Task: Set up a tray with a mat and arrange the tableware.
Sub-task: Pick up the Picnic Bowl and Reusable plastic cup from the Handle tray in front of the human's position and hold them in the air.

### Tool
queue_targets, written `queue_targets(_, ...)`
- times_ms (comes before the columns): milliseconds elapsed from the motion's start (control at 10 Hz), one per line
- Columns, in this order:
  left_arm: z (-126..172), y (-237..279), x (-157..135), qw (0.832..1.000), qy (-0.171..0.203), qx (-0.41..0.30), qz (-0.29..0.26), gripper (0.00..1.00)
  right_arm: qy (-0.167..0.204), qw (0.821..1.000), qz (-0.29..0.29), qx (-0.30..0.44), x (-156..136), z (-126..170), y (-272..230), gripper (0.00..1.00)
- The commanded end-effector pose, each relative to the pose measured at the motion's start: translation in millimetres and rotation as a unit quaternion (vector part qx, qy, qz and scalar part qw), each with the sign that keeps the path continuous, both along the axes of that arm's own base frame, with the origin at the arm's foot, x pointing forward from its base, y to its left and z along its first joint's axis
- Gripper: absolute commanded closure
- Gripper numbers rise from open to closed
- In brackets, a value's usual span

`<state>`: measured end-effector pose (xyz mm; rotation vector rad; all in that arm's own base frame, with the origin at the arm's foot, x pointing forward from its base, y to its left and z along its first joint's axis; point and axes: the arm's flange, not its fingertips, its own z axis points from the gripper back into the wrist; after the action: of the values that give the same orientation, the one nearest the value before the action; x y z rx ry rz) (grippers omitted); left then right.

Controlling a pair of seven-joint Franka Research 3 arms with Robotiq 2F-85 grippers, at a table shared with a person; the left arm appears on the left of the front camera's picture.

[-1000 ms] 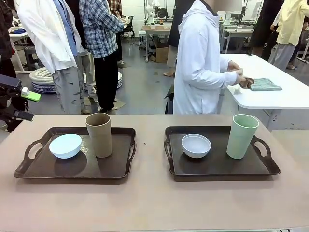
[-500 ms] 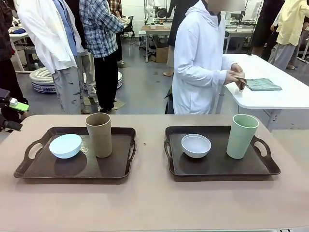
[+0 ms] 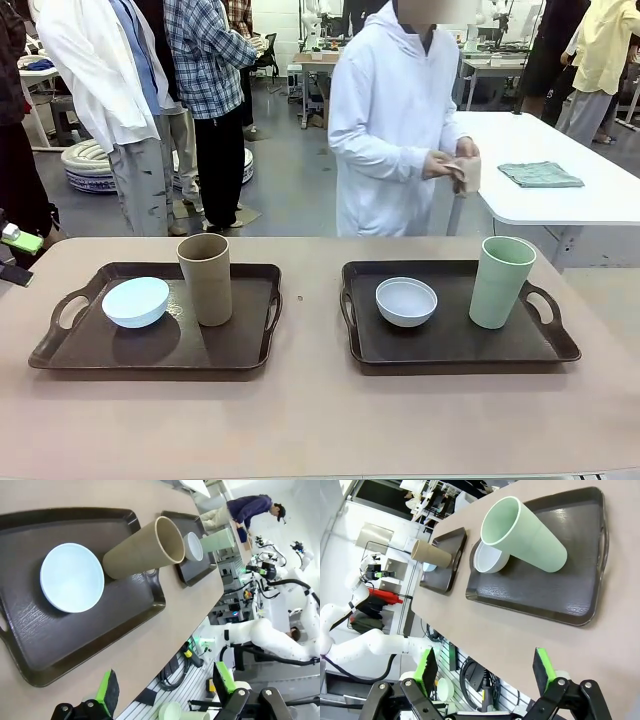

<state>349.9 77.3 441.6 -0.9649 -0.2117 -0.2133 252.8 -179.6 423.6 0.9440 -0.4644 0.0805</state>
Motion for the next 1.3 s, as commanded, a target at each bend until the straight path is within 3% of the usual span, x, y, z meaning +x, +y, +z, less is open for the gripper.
queue_targets(0,-2,8,-2,1.000,-0.011,0.017,-0.004,0.00,-0.010,1.000,-0.003,0.002,-25,-25,41,0.00)
queue_targets(100,-1,9,-5,0.999,-0.018,0.030,0.002,0.00,-0.009,1.000,-0.008,-0.005,-26,-23,44,0.00)
queue_targets(200,-1,2,-1,1.000,0.001,0.005,0.000,0.00,-0.022,0.999,-0.028,-0.028,-25,-18,54,0.00)
queue_targets(300,-1,2,-1,1.000,0.001,0.005,0.000,0.00,0.002,1.000,-0.001,-0.006,0,1,1,0.00)
queue_targets(1200,-1,2,-1,1.000,0.001,0.005,0.000,0.00,0.002,1.000,-0.001,-0.006,0,1,1,0.00)
